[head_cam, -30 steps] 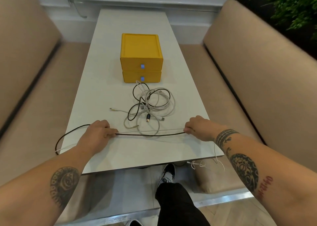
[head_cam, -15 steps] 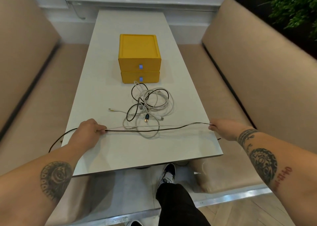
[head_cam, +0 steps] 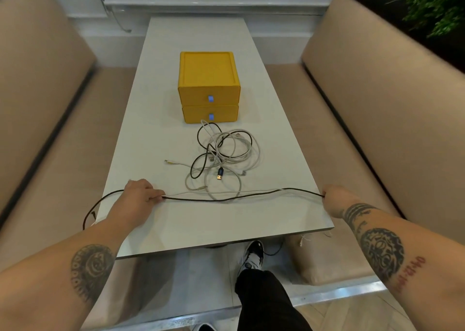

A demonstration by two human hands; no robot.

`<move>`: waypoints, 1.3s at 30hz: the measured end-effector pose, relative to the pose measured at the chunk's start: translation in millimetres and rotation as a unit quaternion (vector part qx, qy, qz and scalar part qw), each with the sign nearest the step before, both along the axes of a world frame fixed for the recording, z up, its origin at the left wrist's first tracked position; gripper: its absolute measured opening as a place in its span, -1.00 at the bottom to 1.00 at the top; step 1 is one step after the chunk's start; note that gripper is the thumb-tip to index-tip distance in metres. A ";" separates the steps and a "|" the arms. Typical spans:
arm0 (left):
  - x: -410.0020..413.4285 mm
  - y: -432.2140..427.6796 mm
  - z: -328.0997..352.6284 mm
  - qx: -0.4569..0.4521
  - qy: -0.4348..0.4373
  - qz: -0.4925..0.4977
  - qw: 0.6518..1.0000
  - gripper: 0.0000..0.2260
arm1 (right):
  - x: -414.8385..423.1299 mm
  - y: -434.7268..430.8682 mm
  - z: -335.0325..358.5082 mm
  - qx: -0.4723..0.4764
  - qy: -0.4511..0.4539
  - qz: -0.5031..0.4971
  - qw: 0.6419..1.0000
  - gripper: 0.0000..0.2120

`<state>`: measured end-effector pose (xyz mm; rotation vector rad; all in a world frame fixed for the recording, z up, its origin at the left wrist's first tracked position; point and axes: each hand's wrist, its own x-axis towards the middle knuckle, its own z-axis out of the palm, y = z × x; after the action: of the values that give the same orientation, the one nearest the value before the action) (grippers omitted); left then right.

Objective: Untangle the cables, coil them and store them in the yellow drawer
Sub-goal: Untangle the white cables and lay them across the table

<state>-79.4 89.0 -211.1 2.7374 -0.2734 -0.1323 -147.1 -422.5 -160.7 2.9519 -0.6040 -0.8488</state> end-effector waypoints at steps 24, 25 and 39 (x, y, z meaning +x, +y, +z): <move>-19.9 -21.4 -2.5 0.071 -0.078 -0.122 0.987 -0.59 | -22.4 4.9 -9.5 0.184 -0.140 -0.176 0.957 -0.57; -21.0 -22.5 -0.1 0.081 -0.065 -0.124 0.987 -0.55 | -25.8 3.7 -11.9 0.187 -0.137 -0.178 0.956 -0.61; -9.5 -157.8 73.6 -0.086 -0.272 -0.222 0.932 -0.69 | -43.2 6.0 -32.1 0.266 -0.225 -0.199 0.916 -0.63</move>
<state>-88.9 -68.8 -137.4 2.4362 -1.0013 0.5163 -190.2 -416.5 -192.8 3.6308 -1.2021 -0.3609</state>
